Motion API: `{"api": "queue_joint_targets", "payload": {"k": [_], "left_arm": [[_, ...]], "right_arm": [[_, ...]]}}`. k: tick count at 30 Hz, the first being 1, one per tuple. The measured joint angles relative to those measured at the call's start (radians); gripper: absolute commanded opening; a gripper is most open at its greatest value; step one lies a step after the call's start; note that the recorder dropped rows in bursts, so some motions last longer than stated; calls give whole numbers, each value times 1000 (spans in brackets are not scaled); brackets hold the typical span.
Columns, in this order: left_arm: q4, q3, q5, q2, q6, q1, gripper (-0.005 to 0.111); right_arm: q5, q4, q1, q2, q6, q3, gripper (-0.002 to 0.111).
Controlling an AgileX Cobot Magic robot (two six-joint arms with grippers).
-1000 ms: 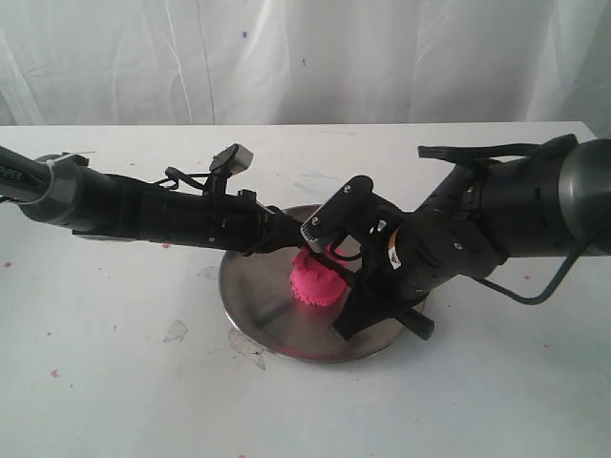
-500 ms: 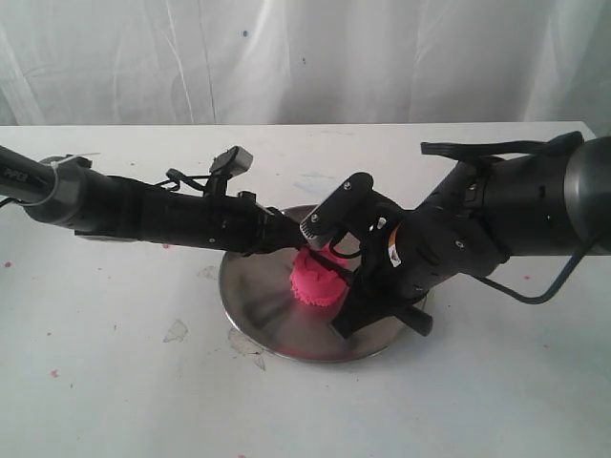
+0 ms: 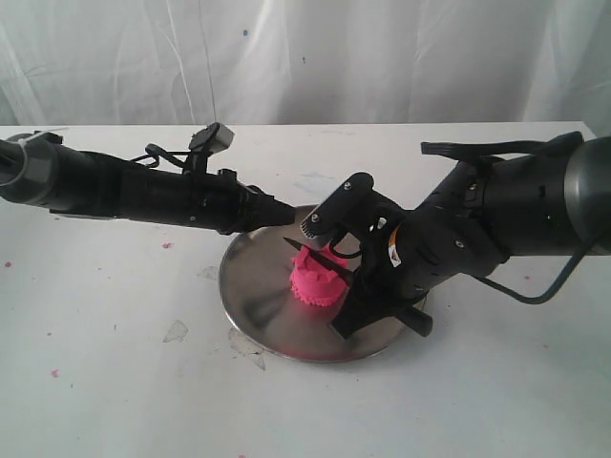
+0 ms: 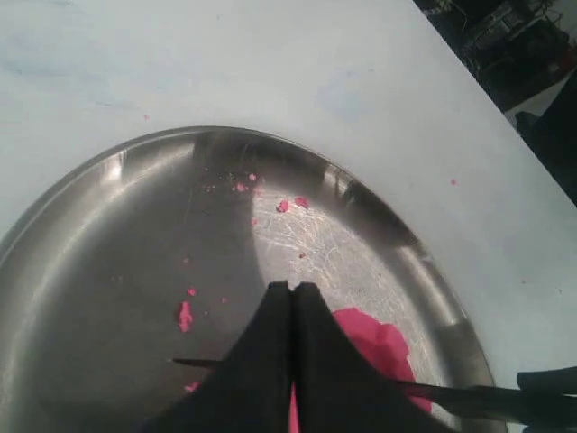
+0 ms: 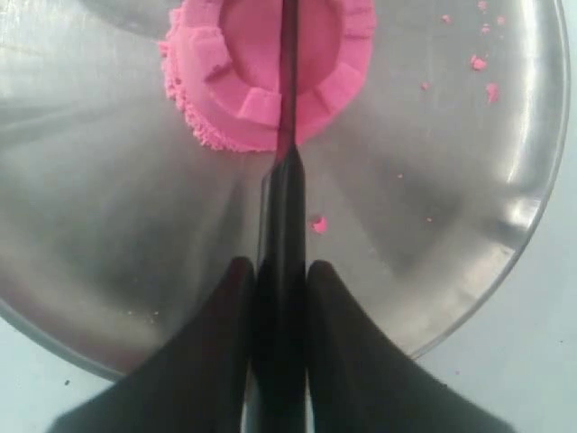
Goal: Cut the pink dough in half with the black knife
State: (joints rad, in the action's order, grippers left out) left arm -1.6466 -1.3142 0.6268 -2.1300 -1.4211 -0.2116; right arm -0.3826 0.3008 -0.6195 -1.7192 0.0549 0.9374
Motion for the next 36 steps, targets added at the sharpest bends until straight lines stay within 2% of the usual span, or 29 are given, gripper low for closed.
{"api": "queue_joint_targets", "payload": {"k": [9,17,36], "left_arm": [[2,0,2,-21,7,-2,0],[-7,-2,-6,-49,7,-33,0],[-20,-2,4,-55,7,-33,0]], "right_arm": [[0,0,0,0,0,0,0],[0,0,0,0,0,0,0],[8,-10,0,-31,0,0,0]]}}
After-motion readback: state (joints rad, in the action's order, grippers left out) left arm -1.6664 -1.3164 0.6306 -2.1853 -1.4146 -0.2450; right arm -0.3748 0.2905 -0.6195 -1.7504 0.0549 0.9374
